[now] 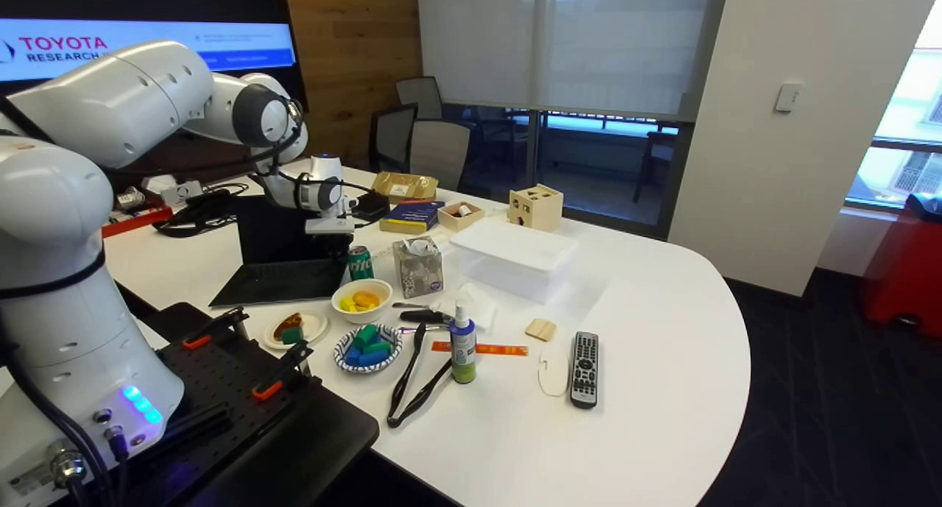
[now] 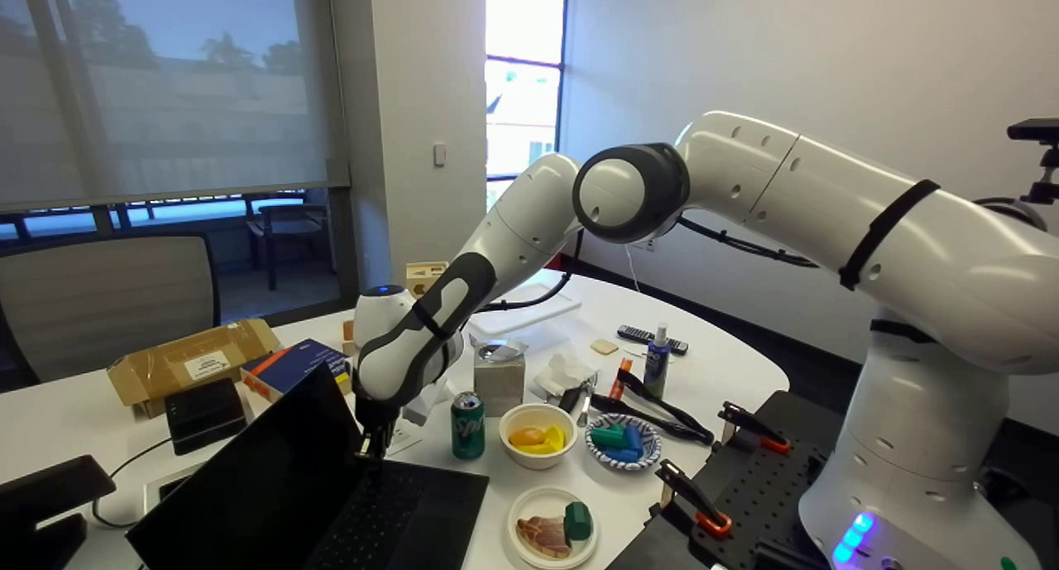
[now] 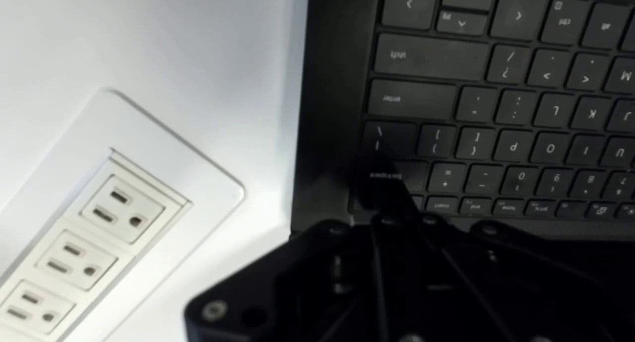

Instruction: Open the laptop, pick a paper towel up from the right side of the table, clean the laptop screen, place the paper towel back and switch the laptop on

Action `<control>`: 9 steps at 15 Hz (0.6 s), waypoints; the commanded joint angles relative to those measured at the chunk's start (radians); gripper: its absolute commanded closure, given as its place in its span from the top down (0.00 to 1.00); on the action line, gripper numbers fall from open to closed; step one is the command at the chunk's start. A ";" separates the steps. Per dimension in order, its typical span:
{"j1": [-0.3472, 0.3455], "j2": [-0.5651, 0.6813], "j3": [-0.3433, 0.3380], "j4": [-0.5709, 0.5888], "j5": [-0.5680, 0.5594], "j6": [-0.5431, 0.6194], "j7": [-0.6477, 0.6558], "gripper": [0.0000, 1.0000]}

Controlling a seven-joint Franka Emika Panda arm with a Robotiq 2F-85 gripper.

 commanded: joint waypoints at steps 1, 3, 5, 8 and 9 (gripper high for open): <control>0.024 0.041 -0.027 0.076 -0.018 -0.030 0.000 0.00; 0.028 0.046 -0.029 0.090 -0.017 -0.046 -0.001 0.00; 0.026 0.055 -0.026 0.105 -0.014 -0.062 -0.005 0.00; 0.013 0.026 -0.018 0.088 -0.005 -0.089 -0.005 0.00; 0.008 0.000 -0.020 0.062 -0.004 -0.093 0.001 0.00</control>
